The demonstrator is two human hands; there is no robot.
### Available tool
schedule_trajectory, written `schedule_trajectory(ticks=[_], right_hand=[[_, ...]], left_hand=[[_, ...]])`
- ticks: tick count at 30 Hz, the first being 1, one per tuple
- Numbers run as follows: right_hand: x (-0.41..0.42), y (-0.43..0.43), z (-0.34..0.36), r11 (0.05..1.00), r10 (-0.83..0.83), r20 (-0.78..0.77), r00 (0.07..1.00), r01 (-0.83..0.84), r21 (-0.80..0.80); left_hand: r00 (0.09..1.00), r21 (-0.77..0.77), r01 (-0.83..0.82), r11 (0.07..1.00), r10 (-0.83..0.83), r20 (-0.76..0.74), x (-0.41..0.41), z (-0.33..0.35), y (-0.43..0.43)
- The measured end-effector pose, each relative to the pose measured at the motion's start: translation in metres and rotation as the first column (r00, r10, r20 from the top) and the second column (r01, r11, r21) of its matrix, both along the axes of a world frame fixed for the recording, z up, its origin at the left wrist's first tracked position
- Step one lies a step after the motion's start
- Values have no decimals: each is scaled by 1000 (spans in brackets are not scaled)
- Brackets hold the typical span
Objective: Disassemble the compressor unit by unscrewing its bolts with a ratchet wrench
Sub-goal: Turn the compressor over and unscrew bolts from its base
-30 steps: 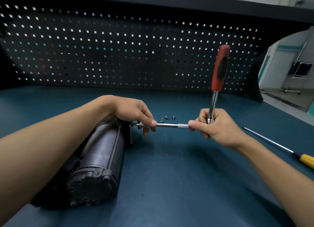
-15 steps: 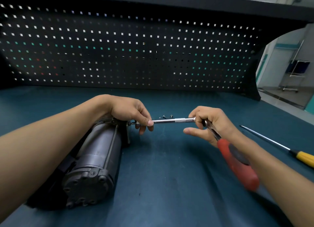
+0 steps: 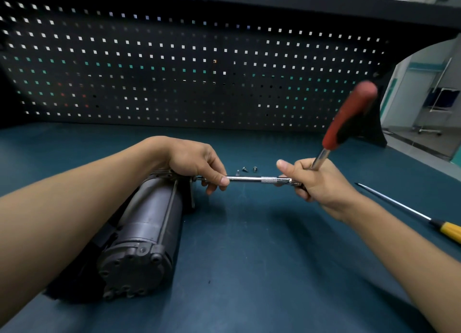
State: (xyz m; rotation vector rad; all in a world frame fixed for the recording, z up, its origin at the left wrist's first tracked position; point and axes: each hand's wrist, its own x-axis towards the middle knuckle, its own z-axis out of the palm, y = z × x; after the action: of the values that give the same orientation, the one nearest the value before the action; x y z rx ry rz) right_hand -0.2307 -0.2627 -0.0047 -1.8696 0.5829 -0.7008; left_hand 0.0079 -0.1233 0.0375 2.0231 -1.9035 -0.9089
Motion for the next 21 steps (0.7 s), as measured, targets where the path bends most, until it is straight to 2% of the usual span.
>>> schedule_trajectory(ticks=[4, 10, 16, 21], right_hand=[[2, 4, 5, 978, -14, -59, 998, 26, 205], [1, -1, 3, 869, -2, -73, 997, 38, 493], [0, -12, 0, 796, 64, -45, 997, -24, 605], [3, -15, -6, 750, 54, -58, 997, -2, 662]], left_hand=[[1000, 11, 3, 1000, -3, 24, -1, 1, 1], [1000, 4, -12, 1000, 12, 7, -4, 1, 0], [1000, -1, -23, 1000, 23, 5, -4, 2, 0], [1000, 1, -27, 1000, 27, 14, -2, 1, -1]])
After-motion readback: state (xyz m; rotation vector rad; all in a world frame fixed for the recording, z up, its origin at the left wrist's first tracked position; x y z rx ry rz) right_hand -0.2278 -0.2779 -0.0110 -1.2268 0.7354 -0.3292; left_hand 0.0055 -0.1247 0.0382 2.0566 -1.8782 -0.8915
